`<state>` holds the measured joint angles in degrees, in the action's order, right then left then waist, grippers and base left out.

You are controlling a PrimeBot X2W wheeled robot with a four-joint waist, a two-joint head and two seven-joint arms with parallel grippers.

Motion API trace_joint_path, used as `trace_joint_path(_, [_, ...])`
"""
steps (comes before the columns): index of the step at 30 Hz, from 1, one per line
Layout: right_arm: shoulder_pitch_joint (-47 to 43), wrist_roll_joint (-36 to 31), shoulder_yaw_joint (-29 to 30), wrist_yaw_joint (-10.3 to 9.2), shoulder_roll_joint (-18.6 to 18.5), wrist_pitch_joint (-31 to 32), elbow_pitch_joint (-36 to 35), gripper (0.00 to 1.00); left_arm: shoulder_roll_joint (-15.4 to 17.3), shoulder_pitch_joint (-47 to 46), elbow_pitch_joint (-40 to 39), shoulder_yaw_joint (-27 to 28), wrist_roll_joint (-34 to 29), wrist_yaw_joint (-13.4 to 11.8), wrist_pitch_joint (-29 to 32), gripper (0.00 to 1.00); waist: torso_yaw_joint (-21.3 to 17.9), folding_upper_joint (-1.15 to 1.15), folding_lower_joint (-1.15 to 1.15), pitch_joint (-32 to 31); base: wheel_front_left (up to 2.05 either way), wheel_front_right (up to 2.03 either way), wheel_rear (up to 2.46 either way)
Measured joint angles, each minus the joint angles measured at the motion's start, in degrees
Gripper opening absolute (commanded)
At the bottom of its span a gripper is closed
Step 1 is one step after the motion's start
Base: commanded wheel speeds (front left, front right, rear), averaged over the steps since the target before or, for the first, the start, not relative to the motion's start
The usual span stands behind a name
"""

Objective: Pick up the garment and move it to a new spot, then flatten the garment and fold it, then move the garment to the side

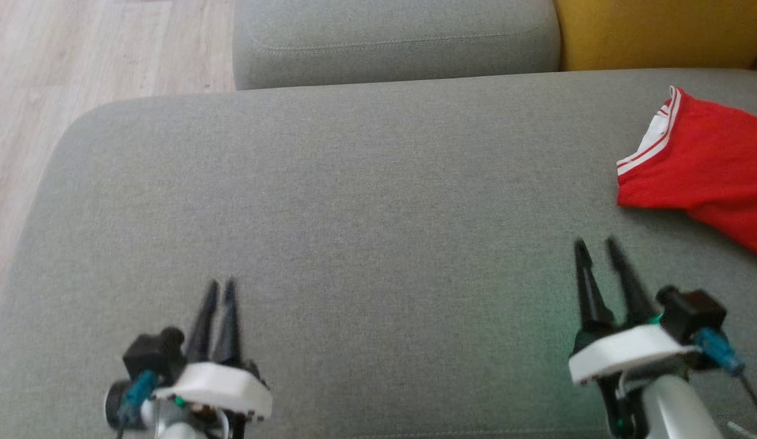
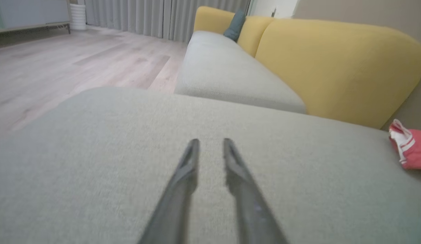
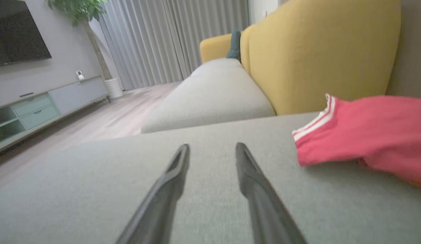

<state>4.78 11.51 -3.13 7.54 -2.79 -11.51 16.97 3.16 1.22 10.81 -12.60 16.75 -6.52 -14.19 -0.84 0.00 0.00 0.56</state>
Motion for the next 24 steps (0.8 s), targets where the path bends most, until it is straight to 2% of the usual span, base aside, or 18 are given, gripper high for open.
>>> trace_joint_path(6, [-3.7, 1.4, -0.08, 0.0, 0.15, 0.31, 3.91, 0.0, 0.01, 3.29, 3.75, 0.07, 1.47, 0.03, 0.23, 0.0, 0.01, 0.0, 0.0, 0.0, 0.0, 0.0, 0.0])
trace_joint_path(24, [-3.24, 13.04, 1.29, 0.0, 0.15, 2.64, 3.25, 0.0, 0.09, 2.5, 3.81, 1.47, 12.89, 2.07, 2.76, 0.0, 0.14, 0.0, 0.0, -0.07, 0.0, 0.0, 0.0])
